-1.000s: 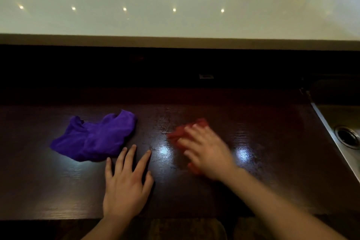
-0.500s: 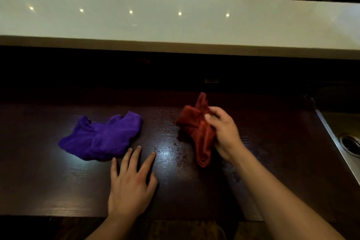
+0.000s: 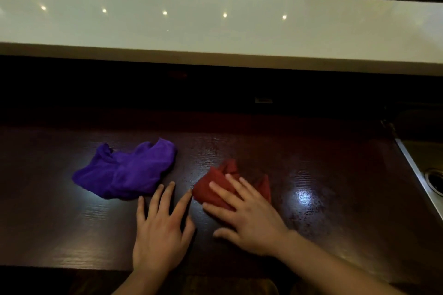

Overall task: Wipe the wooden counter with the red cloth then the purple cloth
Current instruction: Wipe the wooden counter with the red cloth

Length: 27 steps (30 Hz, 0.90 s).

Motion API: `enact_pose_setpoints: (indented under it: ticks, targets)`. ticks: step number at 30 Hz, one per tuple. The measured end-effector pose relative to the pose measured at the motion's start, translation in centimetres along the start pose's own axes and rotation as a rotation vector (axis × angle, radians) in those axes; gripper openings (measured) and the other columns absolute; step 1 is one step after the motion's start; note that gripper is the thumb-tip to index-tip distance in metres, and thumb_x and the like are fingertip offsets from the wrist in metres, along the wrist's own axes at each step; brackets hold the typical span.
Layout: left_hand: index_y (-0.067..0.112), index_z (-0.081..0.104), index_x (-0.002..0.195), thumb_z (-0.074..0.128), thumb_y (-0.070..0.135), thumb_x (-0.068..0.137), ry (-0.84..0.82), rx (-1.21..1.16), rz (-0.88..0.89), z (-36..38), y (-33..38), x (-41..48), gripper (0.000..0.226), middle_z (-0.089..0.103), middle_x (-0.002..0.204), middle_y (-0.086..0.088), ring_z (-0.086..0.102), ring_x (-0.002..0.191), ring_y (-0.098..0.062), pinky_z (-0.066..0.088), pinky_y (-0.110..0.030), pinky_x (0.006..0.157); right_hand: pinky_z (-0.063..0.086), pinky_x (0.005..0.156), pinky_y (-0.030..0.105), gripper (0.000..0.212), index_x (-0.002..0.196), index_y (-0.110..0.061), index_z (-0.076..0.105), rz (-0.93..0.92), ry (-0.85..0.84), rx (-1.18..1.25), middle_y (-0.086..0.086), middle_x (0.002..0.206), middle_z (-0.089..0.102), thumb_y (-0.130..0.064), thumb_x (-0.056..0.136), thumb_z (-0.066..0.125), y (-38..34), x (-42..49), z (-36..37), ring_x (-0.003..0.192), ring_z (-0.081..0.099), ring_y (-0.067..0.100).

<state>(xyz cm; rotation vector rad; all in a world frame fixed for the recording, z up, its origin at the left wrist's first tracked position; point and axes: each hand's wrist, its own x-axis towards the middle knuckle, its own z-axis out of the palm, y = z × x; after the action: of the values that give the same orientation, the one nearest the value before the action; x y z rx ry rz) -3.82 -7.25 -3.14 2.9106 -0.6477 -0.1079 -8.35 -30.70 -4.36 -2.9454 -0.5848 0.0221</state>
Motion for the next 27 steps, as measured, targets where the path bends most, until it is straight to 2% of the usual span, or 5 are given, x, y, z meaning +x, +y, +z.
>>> enact_pose_setpoints:
  ticks: [2, 8, 16, 23, 27]
  targets:
    - [0.035, 0.045, 0.141, 0.041, 0.050, 0.085, 0.001, -0.005, 0.007, 0.2, -0.2, 0.0, 0.058, 0.043, 0.151, -0.009, 0.031, 0.144, -0.029, 0.023, -0.063, 0.113, 0.009, 0.121, 0.049, 0.054, 0.147, -0.050, 0.025, 0.010, 0.001, -0.038, -0.007, 0.163, 0.020, -0.067, 0.096, 0.024, 2.7, 2.9, -0.7, 0.151, 0.012, 0.027]
    - [0.029, 0.049, 0.138, 0.047, 0.047, 0.082, 0.064, -0.080, -0.001, 0.3, -0.2, 0.0, 0.058, 0.045, 0.149, -0.009, 0.033, 0.143, -0.027, 0.022, -0.062, 0.114, 0.009, 0.121, 0.053, 0.057, 0.153, -0.040, 0.017, 0.599, 0.036, 0.040, -0.006, 0.164, 0.015, -0.058, 0.099, 0.022, 8.9, 13.3, -2.9, 0.151, 0.008, 0.029]
    - [0.016, 0.046, 0.136, 0.048, 0.044, 0.081, 0.142, -0.220, -0.055, 0.5, -0.6, -0.3, 0.062, 0.046, 0.145, -0.013, 0.036, 0.139, -0.028, 0.019, -0.054, 0.118, 0.005, 0.122, 0.047, 0.052, 0.150, -0.047, 0.021, 0.020, -0.048, 0.093, -0.012, 0.163, 0.020, -0.053, 0.099, 0.029, -3.1, 3.7, -0.2, 0.152, 0.010, 0.022]
    - [0.012, 0.045, 0.142, 0.047, 0.043, 0.083, 0.113, -0.184, -0.059, 0.0, -0.2, -0.1, 0.067, 0.045, 0.147, -0.014, 0.037, 0.139, -0.029, 0.021, -0.057, 0.117, 0.006, 0.122, 0.048, 0.052, 0.152, -0.042, 0.022, 0.556, 0.021, 0.064, -0.008, 0.164, 0.017, -0.045, 0.101, 0.031, 4.2, 10.8, -3.4, 0.152, 0.006, 0.026]
    - [0.013, 0.040, 0.145, 0.045, 0.044, 0.085, 0.143, -0.261, -0.044, -0.4, -0.3, -0.5, 0.068, 0.042, 0.150, -0.015, 0.035, 0.141, -0.029, 0.020, -0.056, 0.118, 0.008, 0.122, 0.050, 0.052, 0.148, -0.040, 0.032, 0.187, 0.048, 0.050, -0.008, 0.162, 0.024, -0.043, 0.096, 0.036, -4.9, 6.2, -0.1, 0.151, 0.012, 0.028]
